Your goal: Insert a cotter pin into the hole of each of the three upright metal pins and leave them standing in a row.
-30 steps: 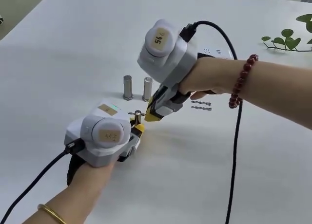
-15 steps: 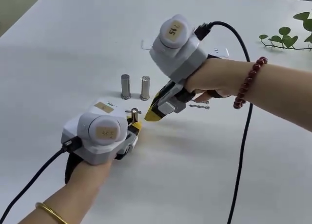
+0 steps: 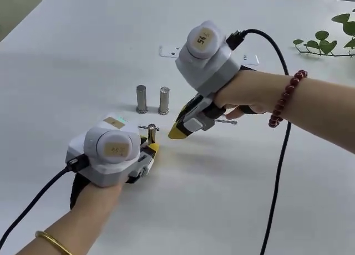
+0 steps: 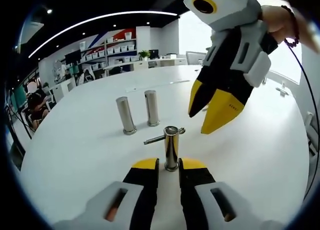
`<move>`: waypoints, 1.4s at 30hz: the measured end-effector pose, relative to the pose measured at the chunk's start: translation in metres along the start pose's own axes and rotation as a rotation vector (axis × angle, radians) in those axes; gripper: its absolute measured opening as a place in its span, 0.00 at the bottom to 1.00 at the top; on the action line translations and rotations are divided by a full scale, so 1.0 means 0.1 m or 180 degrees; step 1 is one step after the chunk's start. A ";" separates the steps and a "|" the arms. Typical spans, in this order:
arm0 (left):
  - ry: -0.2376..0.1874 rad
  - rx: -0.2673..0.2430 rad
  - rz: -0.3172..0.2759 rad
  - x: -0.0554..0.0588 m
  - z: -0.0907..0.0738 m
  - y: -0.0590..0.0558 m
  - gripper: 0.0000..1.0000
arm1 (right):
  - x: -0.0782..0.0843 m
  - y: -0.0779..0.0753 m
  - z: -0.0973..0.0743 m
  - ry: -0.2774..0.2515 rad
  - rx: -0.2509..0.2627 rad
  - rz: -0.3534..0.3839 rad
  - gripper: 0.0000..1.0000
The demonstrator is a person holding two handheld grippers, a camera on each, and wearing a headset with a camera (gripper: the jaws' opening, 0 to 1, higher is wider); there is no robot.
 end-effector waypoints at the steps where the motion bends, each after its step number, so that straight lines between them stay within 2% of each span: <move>1: -0.0014 0.0005 -0.0014 -0.01 -0.01 0.00 0.14 | -0.01 -0.01 -0.01 -0.0023 0.0006 0.0027 0.19; 6: 0.0001 0.0024 -0.0042 -0.01 -0.05 -0.01 0.21 | -0.02 -0.11 -0.06 -0.0109 0.0084 0.0119 0.19; 9: -0.0031 0.0039 0.0002 -0.03 -0.10 -0.03 0.25 | -0.05 -0.18 -0.09 -0.0228 0.0148 0.0208 0.19; 14: -0.0105 0.0128 0.0036 -0.06 -0.19 -0.06 0.32 | -0.18 -0.34 -0.10 -0.0604 0.0242 0.0457 0.20; 19: -0.0149 0.0128 -0.0045 -0.10 -0.29 -0.02 0.40 | -0.31 -0.46 -0.10 -0.0947 0.0390 0.0516 0.22; 23: -0.0200 0.0123 -0.0113 -0.15 -0.38 0.01 0.47 | -0.38 -0.56 -0.05 -0.1150 0.0501 0.0533 0.22; 25: -0.0210 0.0126 -0.0124 -0.16 -0.41 0.03 0.50 | -0.41 -0.61 -0.01 -0.1220 0.0549 0.0547 0.22; 27: -0.0211 0.0123 -0.0219 -0.18 -0.44 0.04 0.54 | -0.43 -0.64 0.02 -0.1287 0.0597 0.0560 0.22; 29: -0.0263 0.0099 -0.0233 -0.22 -0.49 0.05 0.56 | -0.46 -0.67 0.05 -0.1363 0.0650 0.0548 0.22; 35: -0.0252 0.0083 -0.0116 -0.25 -0.56 0.05 0.63 | -0.52 -0.75 0.18 -0.1439 0.0708 0.0543 0.20; 42: -0.0237 0.0065 -0.0104 -0.25 -0.72 0.06 0.64 | -0.54 -0.82 0.27 -0.1627 0.0691 0.0777 0.16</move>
Point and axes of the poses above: the centre of the closed fingertips' face, and the gripper's own axes: z roughly forward along the fingers, y roughly to its left, x roughly out of its underside, the point moved 1 cm from there along -z, roughly backward along the fingers, and after that the axes turned 5 degrees about z, right-handed, at the moved point
